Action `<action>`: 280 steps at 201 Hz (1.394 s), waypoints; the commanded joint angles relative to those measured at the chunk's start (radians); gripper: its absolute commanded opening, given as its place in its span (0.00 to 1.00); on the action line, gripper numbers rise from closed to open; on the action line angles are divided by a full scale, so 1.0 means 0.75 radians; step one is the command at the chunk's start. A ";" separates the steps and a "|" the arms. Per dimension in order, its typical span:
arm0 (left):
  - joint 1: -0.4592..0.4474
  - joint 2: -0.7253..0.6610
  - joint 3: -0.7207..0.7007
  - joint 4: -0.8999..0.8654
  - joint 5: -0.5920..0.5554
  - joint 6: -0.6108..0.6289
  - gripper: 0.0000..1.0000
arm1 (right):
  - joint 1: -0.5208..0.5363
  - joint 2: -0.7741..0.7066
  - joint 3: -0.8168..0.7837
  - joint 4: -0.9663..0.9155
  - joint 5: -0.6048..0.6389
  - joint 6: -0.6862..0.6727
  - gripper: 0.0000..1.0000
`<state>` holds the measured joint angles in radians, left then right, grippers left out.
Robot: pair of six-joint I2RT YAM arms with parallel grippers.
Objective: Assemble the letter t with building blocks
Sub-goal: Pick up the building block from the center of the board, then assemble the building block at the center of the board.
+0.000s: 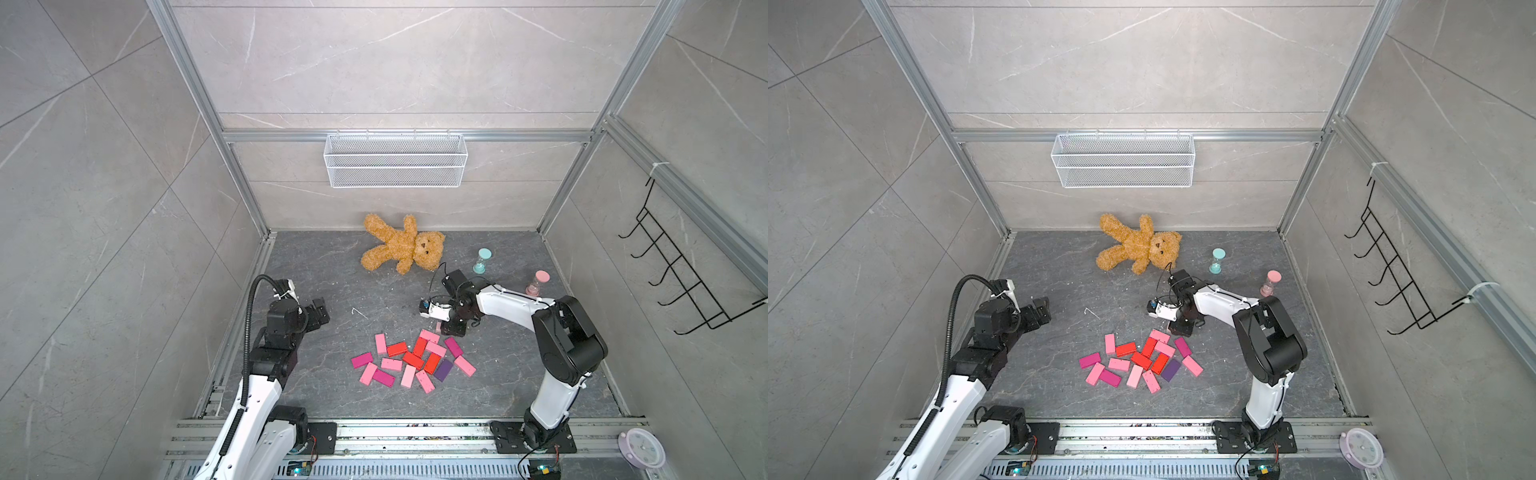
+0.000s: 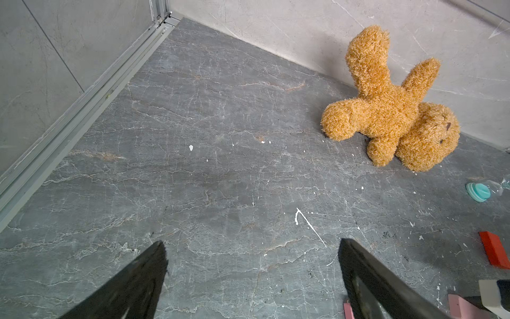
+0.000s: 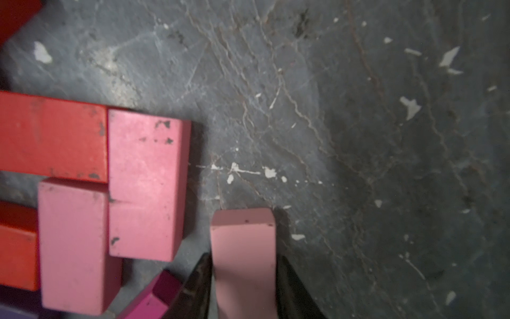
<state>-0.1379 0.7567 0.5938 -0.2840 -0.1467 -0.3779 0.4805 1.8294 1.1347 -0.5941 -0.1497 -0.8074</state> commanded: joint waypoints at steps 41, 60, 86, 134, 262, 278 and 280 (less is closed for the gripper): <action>-0.002 -0.006 -0.008 0.068 0.007 0.007 0.99 | 0.007 -0.006 0.114 -0.061 0.120 -0.151 0.26; -0.002 -0.013 -0.009 0.070 0.007 0.007 0.99 | 0.007 -0.007 0.170 -0.156 0.107 -0.343 0.14; -0.002 -0.026 -0.012 0.073 0.003 0.009 0.99 | -0.011 0.024 0.269 -0.207 0.179 -0.412 0.13; -0.002 -0.040 -0.040 0.106 -0.007 0.011 1.00 | -0.078 0.070 0.353 -0.237 0.234 -0.496 0.13; -0.002 -0.046 -0.045 0.123 -0.017 0.019 1.00 | -0.258 0.183 0.346 -0.096 0.141 -0.537 0.18; -0.002 -0.045 -0.043 0.123 -0.014 0.019 0.99 | -0.264 0.207 0.352 -0.096 0.140 -0.541 0.19; -0.002 -0.044 -0.043 0.123 -0.013 0.019 1.00 | -0.265 0.210 0.354 -0.098 0.140 -0.542 0.19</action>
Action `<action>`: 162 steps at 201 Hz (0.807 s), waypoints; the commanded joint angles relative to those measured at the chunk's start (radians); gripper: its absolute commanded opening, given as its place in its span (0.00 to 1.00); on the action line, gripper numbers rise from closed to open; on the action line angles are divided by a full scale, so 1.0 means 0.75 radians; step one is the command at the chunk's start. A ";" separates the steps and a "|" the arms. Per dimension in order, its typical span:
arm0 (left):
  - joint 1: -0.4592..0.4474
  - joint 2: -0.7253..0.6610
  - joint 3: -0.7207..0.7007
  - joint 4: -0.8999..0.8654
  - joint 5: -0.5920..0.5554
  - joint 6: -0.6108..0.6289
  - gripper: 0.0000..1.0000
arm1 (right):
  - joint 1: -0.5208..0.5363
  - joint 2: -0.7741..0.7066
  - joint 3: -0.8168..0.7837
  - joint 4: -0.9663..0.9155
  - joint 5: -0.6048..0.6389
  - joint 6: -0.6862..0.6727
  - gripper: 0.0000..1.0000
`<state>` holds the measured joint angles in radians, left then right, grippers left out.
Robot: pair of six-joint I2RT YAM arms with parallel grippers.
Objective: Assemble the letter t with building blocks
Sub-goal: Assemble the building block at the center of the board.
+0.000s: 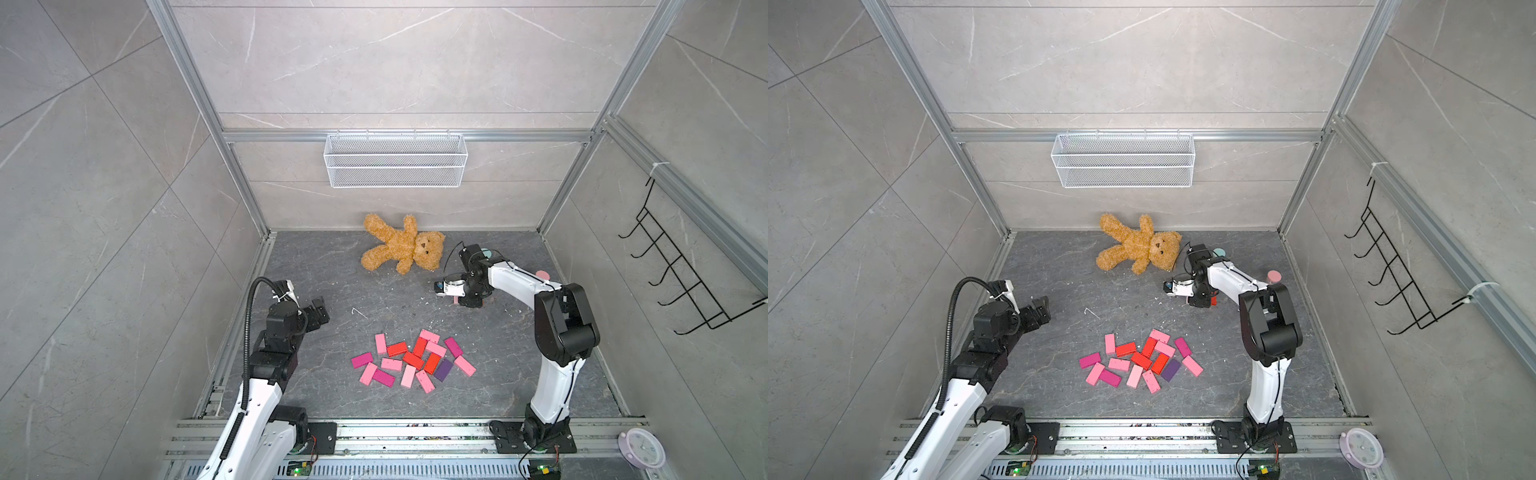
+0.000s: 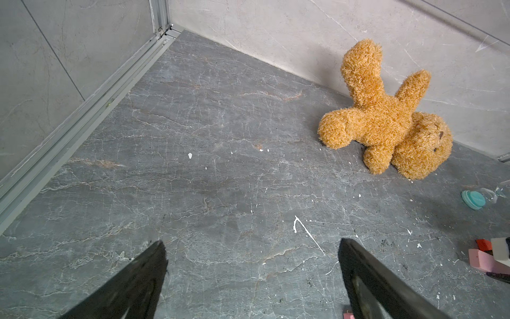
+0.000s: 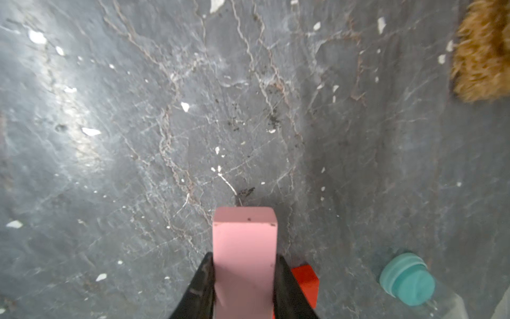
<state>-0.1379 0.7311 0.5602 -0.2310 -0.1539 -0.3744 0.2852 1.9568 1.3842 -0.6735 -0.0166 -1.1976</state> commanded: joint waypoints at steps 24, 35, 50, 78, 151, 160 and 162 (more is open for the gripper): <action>-0.002 -0.016 0.002 0.050 -0.001 0.015 1.00 | -0.013 0.068 0.029 0.008 -0.041 -0.026 0.20; -0.001 -0.018 0.003 0.048 -0.004 0.014 0.99 | -0.014 0.077 0.034 0.010 -0.043 -0.030 0.21; -0.002 -0.022 0.004 0.046 -0.003 0.014 1.00 | -0.021 0.088 0.041 0.008 -0.045 -0.031 0.21; -0.002 -0.020 0.008 0.046 -0.004 0.017 0.99 | -0.030 0.107 0.066 -0.011 -0.031 -0.035 0.24; -0.002 -0.020 0.004 0.052 0.000 0.017 0.99 | -0.036 0.136 0.096 -0.073 0.013 -0.050 0.28; -0.002 -0.019 0.004 0.052 -0.001 0.017 0.99 | -0.037 0.136 0.100 -0.079 0.016 -0.051 0.28; -0.002 -0.019 0.004 0.052 -0.001 0.017 0.99 | -0.038 0.137 0.100 -0.081 0.016 -0.050 0.28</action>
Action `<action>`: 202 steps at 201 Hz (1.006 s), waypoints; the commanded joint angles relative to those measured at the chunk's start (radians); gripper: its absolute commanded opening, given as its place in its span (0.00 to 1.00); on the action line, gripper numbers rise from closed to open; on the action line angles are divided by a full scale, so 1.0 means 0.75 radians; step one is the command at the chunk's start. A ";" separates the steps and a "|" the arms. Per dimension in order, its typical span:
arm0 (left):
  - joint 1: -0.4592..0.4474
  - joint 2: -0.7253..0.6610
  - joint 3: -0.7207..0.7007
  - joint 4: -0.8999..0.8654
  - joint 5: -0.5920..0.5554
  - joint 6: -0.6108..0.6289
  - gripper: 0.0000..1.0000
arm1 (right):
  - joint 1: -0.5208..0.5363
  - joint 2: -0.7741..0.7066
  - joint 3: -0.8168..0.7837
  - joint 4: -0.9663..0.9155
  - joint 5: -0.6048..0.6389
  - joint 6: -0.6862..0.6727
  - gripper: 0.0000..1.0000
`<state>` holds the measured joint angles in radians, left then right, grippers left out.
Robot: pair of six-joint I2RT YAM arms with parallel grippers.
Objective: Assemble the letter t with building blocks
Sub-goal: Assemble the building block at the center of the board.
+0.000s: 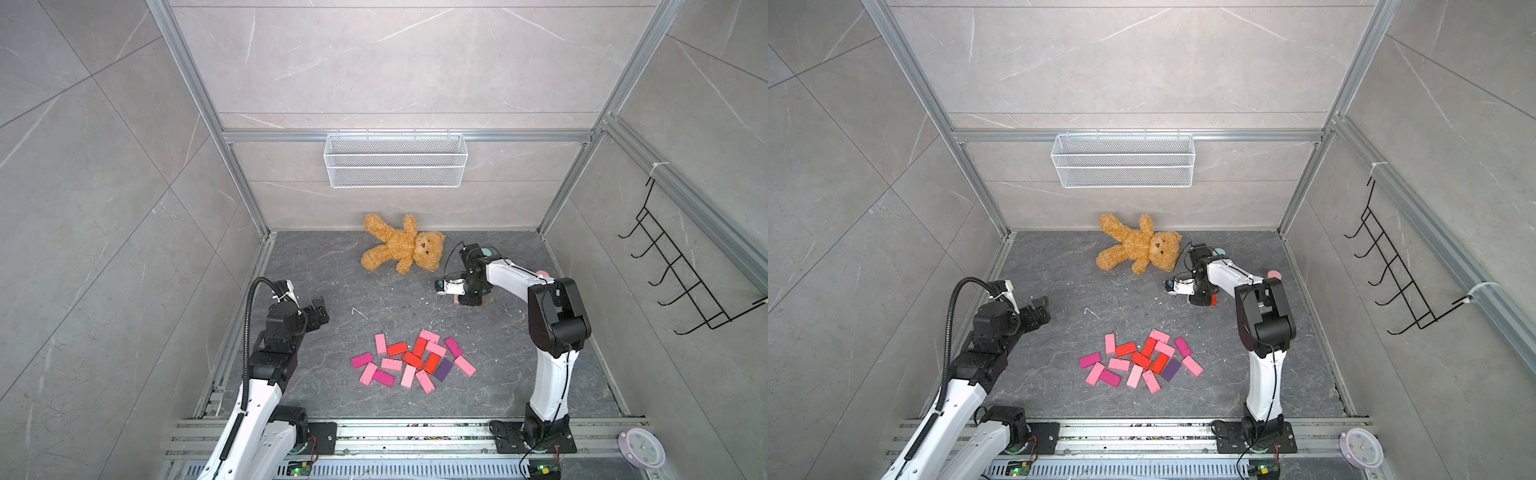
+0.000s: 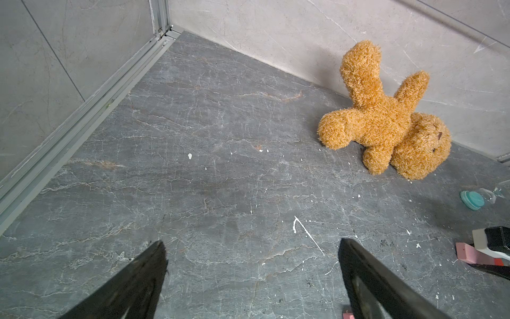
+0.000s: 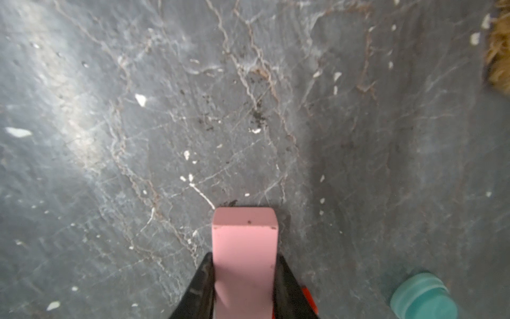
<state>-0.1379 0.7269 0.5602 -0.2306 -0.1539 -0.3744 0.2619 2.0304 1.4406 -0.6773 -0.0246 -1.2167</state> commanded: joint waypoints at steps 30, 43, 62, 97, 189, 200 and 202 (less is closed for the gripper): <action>-0.002 -0.016 0.003 0.052 -0.002 0.016 0.99 | -0.010 0.043 0.035 -0.105 0.031 -0.024 0.28; -0.002 -0.014 0.002 0.052 -0.001 0.017 0.99 | -0.013 0.045 0.038 -0.113 0.035 -0.025 0.29; -0.002 -0.017 0.003 0.052 -0.002 0.017 1.00 | -0.016 0.049 0.040 -0.119 0.041 -0.023 0.29; -0.002 -0.019 -0.001 0.050 -0.003 0.017 1.00 | -0.017 0.058 0.038 -0.110 0.046 -0.013 0.30; -0.002 -0.014 -0.002 0.049 -0.010 0.021 1.00 | -0.021 0.078 0.045 -0.111 0.063 -0.011 0.33; -0.002 -0.016 -0.002 0.049 -0.012 0.022 0.99 | -0.022 0.079 0.044 -0.112 0.065 -0.012 0.34; -0.002 -0.016 -0.001 0.049 -0.011 0.021 0.99 | -0.021 0.078 0.044 -0.112 0.065 -0.013 0.34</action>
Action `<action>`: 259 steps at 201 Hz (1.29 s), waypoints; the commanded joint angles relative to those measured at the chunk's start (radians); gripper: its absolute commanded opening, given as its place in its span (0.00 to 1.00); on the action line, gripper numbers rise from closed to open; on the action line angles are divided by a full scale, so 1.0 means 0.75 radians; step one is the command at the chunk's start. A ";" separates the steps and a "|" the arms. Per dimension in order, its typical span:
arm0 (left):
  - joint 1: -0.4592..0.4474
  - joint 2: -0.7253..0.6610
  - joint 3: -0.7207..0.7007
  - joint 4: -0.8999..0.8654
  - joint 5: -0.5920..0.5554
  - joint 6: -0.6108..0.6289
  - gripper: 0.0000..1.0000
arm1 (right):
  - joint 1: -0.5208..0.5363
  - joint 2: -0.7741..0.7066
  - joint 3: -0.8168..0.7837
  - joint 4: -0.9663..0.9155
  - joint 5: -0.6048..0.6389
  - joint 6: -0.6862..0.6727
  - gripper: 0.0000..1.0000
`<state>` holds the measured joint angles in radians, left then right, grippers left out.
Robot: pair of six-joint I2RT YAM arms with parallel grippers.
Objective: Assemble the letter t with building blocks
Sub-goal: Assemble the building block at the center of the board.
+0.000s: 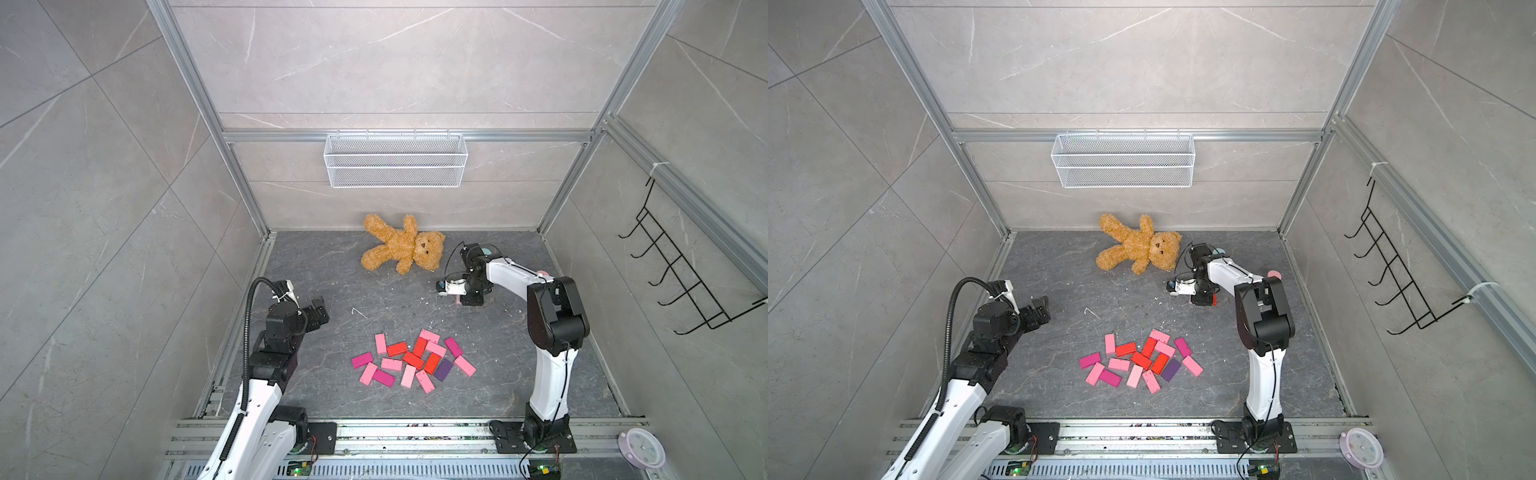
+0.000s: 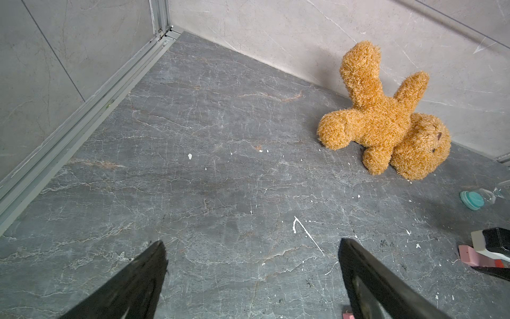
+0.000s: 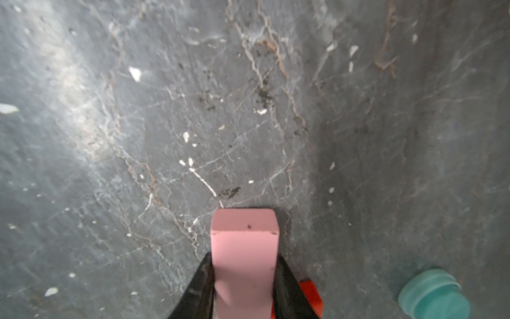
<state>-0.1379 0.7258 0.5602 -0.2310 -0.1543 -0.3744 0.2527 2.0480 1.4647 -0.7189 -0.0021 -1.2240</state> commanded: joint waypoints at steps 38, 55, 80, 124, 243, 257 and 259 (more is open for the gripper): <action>-0.002 -0.022 -0.004 0.043 -0.011 0.021 1.00 | -0.010 0.055 0.009 -0.049 0.038 -0.001 0.36; -0.002 -0.024 -0.003 0.042 -0.013 0.021 0.99 | -0.008 0.051 0.005 -0.048 0.037 -0.001 0.37; -0.001 -0.030 -0.003 0.040 -0.013 0.021 0.99 | -0.010 0.047 0.004 -0.050 0.035 -0.002 0.38; -0.004 -0.039 -0.004 0.034 -0.016 0.021 1.00 | -0.008 0.043 0.002 -0.045 0.042 0.001 0.41; -0.012 -0.044 -0.002 0.033 -0.022 0.025 1.00 | -0.007 0.028 0.000 -0.058 0.058 -0.011 0.40; -0.012 -0.041 0.000 0.034 -0.025 0.026 0.99 | -0.007 0.026 0.000 -0.060 0.058 -0.013 0.39; -0.012 -0.042 0.001 0.034 -0.024 0.025 0.99 | -0.006 0.026 -0.002 -0.058 0.058 -0.015 0.39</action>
<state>-0.1425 0.7036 0.5598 -0.2314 -0.1555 -0.3740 0.2520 2.0548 1.4662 -0.7189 0.0235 -1.2240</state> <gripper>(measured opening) 0.995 0.392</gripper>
